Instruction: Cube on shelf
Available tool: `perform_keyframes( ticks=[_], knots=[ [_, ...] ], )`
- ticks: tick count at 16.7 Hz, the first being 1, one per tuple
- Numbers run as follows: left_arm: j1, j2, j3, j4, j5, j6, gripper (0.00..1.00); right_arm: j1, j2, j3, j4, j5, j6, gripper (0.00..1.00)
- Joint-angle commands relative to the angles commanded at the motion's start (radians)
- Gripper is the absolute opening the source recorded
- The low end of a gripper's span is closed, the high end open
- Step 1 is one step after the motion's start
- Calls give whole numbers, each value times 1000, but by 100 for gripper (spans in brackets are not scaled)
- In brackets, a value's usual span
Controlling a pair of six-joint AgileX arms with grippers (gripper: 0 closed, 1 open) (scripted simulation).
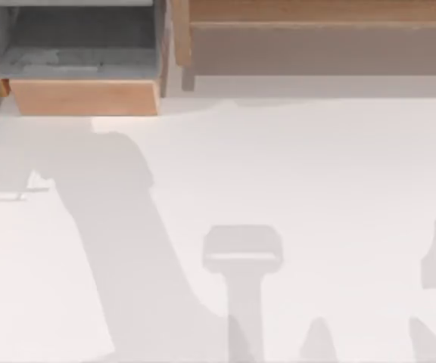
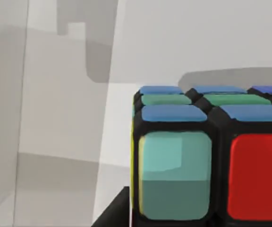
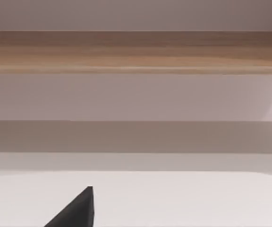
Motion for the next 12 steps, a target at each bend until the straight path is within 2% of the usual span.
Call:
perform_keyframes(
  ticks=[6, 12],
  knots=[
    [-104, -248, -197, 85, -123, -10, 0, 0, 0, 0, 0, 0, 0, 100],
    [-339, -479, -536, 314, -298, -17, 0, 0, 0, 0, 0, 0, 0, 100]
  ],
)
